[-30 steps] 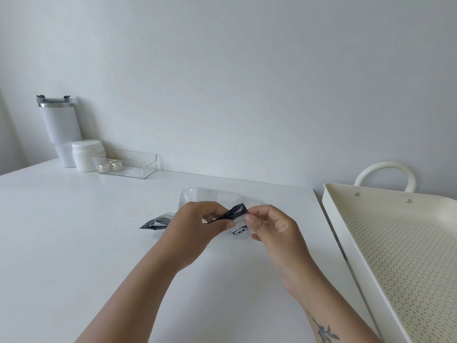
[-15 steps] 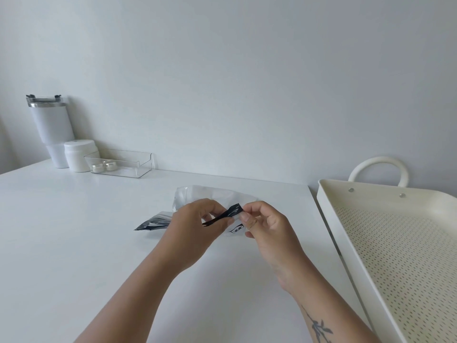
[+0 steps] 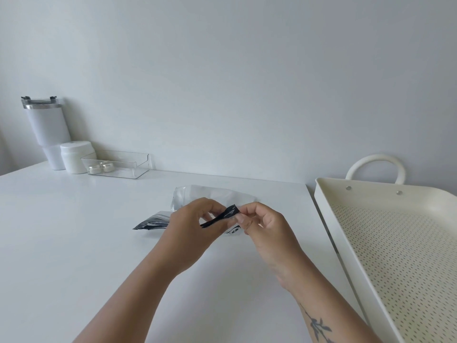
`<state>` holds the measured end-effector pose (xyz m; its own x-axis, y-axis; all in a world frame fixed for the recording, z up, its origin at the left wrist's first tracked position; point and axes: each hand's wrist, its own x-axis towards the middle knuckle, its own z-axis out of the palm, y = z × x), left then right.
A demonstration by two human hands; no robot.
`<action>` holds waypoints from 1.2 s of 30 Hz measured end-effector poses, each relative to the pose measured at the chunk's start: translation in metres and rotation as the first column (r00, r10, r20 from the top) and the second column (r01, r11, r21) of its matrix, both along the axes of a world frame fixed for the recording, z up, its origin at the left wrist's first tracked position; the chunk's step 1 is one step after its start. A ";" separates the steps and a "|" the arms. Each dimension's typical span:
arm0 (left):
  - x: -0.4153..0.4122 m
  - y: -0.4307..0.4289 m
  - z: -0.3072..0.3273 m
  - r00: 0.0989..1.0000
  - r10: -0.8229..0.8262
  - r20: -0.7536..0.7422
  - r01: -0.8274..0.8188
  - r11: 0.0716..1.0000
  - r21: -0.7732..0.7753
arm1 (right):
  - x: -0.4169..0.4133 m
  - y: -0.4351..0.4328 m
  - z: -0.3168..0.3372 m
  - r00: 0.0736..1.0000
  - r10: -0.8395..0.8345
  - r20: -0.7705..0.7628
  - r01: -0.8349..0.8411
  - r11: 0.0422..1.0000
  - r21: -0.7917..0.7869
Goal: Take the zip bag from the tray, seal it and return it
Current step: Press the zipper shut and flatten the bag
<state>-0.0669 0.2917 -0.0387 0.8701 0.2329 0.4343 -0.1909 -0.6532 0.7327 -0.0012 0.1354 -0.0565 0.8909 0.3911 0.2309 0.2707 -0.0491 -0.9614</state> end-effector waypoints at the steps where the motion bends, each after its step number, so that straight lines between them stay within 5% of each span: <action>1: 0.000 0.000 0.000 1.000 0.002 0.003 -0.002 1.000 0.008 | 0.000 0.000 -0.001 1.000 0.002 0.007 -0.002 1.000 -0.009; 28: 0.005 0.001 0.000 0.998 0.047 -0.028 -0.045 0.997 0.062 | 0.000 0.002 -0.002 1.000 0.012 0.004 -0.012 1.000 0.018; 36: 0.000 0.013 0.002 0.999 0.033 -0.039 -0.030 0.997 0.073 | 0.006 0.000 -0.002 0.991 -0.128 0.032 0.125 0.990 0.060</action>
<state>-0.0666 0.3046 -0.0370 0.8800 0.2295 0.4157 -0.1407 -0.7101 0.6899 0.0046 0.1359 -0.0583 0.9231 0.2610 0.2825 0.3004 -0.0303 -0.9533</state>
